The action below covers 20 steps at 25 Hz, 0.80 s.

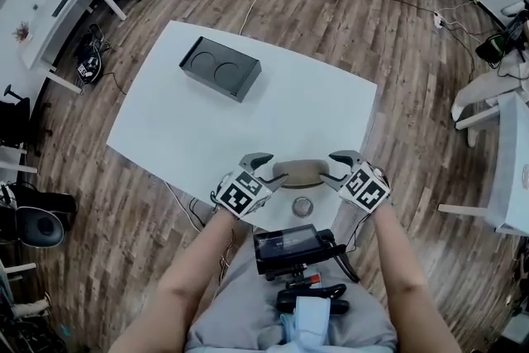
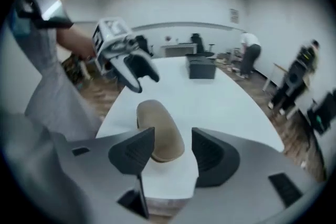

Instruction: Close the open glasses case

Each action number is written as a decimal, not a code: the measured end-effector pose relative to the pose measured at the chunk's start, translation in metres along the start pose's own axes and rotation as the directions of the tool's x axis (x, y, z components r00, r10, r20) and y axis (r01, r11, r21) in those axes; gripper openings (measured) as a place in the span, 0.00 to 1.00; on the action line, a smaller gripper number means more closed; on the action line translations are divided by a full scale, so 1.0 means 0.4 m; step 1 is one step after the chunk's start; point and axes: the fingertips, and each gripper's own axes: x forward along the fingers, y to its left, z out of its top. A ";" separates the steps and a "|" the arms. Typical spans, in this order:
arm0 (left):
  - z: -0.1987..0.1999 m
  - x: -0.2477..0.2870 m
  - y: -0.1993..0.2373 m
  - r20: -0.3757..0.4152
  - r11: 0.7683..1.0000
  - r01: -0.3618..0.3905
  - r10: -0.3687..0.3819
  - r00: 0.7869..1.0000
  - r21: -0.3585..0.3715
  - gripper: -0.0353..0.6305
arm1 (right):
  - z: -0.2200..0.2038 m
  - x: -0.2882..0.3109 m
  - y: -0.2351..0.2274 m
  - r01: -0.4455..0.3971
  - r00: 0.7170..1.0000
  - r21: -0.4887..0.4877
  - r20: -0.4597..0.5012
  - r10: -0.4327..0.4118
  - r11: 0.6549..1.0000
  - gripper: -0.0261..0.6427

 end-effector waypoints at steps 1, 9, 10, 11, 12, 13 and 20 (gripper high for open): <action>0.007 0.015 -0.008 -0.037 0.998 0.036 -0.034 0.999 0.051 0.44 | 0.010 0.010 0.008 -0.040 0.998 -0.106 -0.049 0.035 0.994 0.35; -0.020 0.125 -0.065 -0.313 0.948 0.244 -0.172 0.934 0.204 0.50 | 0.008 0.087 0.049 -0.317 0.926 -0.241 -0.290 0.243 0.917 0.44; -0.028 0.131 -0.064 -0.328 0.946 0.252 -0.177 0.928 0.202 0.50 | 0.006 0.094 0.050 -0.331 0.919 -0.250 -0.304 0.250 0.910 0.44; -0.037 0.136 -0.064 -0.342 0.945 0.259 -0.181 0.922 0.199 0.50 | 0.003 0.100 0.052 -0.343 0.913 -0.254 -0.318 0.257 0.904 0.44; -0.046 0.139 -0.064 -0.354 0.944 0.267 -0.185 0.917 0.196 0.50 | 0.000 0.104 0.055 -0.353 0.907 -0.256 -0.328 0.262 0.900 0.44; -0.053 0.140 -0.064 -0.364 0.942 0.271 -0.187 0.912 0.197 0.50 | -0.002 0.107 0.058 -0.359 0.904 -0.257 -0.336 0.266 0.897 0.43; -0.076 0.156 -0.068 -0.390 0.930 0.264 -0.150 0.909 0.256 0.50 | -0.027 0.121 0.073 -0.349 0.903 -0.278 -0.354 0.242 0.895 0.43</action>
